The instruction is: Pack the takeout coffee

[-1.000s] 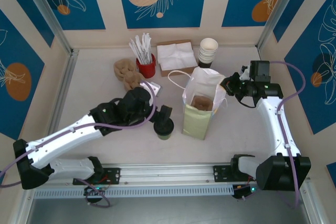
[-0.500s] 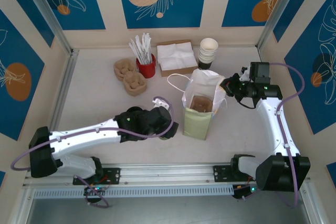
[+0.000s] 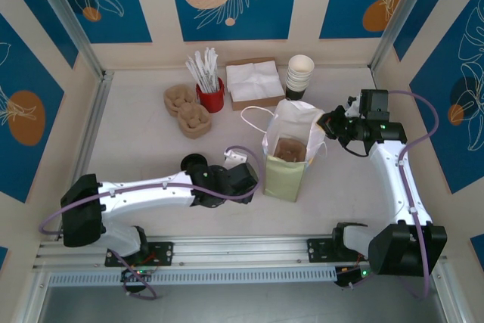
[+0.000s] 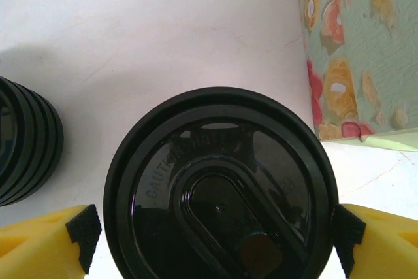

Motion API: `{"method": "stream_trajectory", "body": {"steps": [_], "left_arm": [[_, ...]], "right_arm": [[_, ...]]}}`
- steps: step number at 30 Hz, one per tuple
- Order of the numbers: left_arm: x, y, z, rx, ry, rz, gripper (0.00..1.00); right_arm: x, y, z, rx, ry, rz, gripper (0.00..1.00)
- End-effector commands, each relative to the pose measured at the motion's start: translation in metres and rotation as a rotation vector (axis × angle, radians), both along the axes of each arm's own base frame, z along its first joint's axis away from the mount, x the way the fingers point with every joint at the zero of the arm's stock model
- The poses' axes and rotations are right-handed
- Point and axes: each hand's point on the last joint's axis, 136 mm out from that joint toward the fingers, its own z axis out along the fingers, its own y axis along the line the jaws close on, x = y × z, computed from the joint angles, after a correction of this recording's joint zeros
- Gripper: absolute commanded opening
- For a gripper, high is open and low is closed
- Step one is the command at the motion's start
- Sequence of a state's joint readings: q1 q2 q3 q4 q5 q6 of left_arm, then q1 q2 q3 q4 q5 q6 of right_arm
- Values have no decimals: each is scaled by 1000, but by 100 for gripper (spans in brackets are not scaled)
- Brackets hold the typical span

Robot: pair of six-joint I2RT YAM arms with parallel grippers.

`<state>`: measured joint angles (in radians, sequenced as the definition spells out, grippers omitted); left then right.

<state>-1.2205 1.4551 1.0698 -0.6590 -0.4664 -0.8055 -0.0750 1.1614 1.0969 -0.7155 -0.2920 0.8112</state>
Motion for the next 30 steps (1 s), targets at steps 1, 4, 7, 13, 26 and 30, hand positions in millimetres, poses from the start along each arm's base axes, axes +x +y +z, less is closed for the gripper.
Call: {"method": "stream_trajectory", "body": {"steps": [1,4,7,13,26,30], "left_arm": [[3,4,10,3,-33,33,89],[4,1,15,-16,-40,28,87],[3,0,14,-17,-38,24,84],[3,-2,10,-22,-30,26,82],[6,-5,4,-4,-33,38,85],[9,-6,8,4,-50,38,86]], "right_arm": [[-5,0,1,1,3,14,0],[-6,0,-1,0,8,12,0],[-5,-1,-1,1,9,11,0],[-4,-1,0,2,7,9,0],[-5,-1,-1,2,12,13,0],[-5,-1,0,2,12,15,0]]}}
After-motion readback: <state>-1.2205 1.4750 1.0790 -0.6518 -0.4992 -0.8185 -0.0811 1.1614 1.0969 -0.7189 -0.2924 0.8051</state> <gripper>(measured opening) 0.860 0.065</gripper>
